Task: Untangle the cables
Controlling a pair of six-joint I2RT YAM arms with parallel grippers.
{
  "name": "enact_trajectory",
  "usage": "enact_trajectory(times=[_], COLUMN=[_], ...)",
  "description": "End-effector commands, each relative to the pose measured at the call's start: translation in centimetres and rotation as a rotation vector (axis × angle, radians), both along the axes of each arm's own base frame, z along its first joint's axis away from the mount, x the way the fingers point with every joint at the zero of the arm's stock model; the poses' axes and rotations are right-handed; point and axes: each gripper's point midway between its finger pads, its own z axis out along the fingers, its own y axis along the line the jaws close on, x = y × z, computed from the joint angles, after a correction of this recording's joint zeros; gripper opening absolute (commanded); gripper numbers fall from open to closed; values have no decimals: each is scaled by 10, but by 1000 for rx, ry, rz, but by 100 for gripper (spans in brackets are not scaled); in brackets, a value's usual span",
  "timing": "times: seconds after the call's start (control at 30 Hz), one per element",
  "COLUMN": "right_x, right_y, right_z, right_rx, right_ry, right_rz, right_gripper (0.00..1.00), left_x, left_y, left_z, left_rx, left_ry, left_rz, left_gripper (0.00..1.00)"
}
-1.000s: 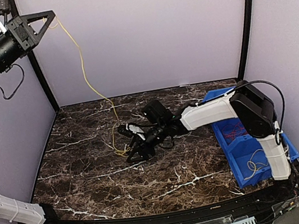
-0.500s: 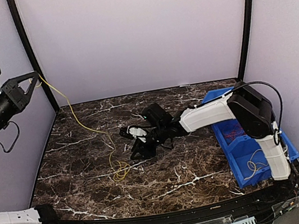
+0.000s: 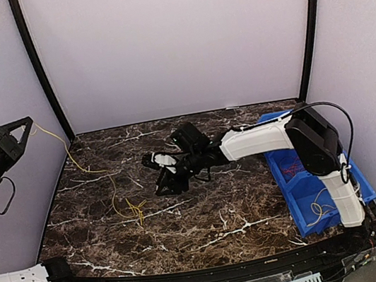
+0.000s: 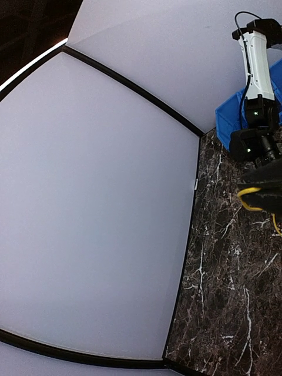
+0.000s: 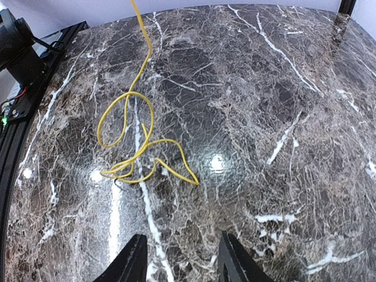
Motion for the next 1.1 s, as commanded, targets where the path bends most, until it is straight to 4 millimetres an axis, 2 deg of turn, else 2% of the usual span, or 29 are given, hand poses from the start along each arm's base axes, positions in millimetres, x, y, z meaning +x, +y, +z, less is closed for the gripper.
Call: enact_trajectory(times=[0.0,0.13,0.4,0.53,0.73,0.77,0.83,0.9,0.93,1.0,1.07], right_x=[-9,-21,-13,-8,-3,-7,-13,-16,-17,-8,13], right_y=[16,29,54,75,92,93,92,88,85,74,53], right_z=[-5,-13,-20,-23,-41,-44,-49,-48,-46,-27,-1], right_rx=[6,-18,-10,6,19,23,22,20,18,27,43], right_ry=[7,-79,-153,-170,-137,-126,-106,-93,-85,-75,-69], right_rz=[91,153,179,175,186,203,234,250,247,214,156], right_gripper=[45,52,57,60,61,59,46,23,2,0,0], left_x=[1,1,-1,0,-1,-1,-1,-2,-2,-3,-5], left_y=[4,8,13,13,12,12,12,13,14,16,20], left_z=[-12,-17,-21,-23,-24,-25,-26,-25,-25,-24,-24], left_rx=[10,9,1,4,-1,1,0,-1,-1,-1,1], left_ry=[36,41,42,46,54,57,60,59,58,56,59], left_rz=[22,37,53,53,43,42,43,44,45,51,57], left_gripper=[0,0,0,0,0,0,0,0,0,0,0])
